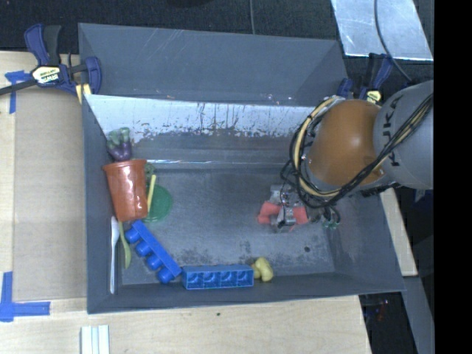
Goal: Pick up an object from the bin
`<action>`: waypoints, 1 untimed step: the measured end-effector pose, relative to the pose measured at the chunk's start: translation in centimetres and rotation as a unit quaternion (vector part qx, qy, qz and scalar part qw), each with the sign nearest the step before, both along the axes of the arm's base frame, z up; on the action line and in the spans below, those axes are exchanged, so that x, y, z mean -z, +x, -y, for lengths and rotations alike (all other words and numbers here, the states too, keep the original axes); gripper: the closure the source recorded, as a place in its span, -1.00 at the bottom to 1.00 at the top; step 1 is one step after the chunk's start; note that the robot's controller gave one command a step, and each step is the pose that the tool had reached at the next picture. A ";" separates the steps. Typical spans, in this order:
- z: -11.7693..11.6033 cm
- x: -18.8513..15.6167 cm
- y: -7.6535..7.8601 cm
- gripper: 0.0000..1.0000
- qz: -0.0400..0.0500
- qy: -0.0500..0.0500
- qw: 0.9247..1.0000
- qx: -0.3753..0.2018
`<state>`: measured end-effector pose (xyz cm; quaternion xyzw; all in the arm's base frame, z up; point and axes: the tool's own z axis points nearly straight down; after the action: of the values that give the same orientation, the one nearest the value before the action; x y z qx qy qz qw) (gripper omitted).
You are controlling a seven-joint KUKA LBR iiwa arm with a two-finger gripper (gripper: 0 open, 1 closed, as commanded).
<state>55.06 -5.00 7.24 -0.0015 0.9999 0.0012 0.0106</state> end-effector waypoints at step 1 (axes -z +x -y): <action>0.7 -6.2 0.0 1.00 -0.002 0.000 1.000 -0.014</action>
Offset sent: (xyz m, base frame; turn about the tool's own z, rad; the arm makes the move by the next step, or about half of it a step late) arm 0.0080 -0.0024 0.1415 -0.0124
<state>55.03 -5.68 13.48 -0.0158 0.9998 0.0013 0.0085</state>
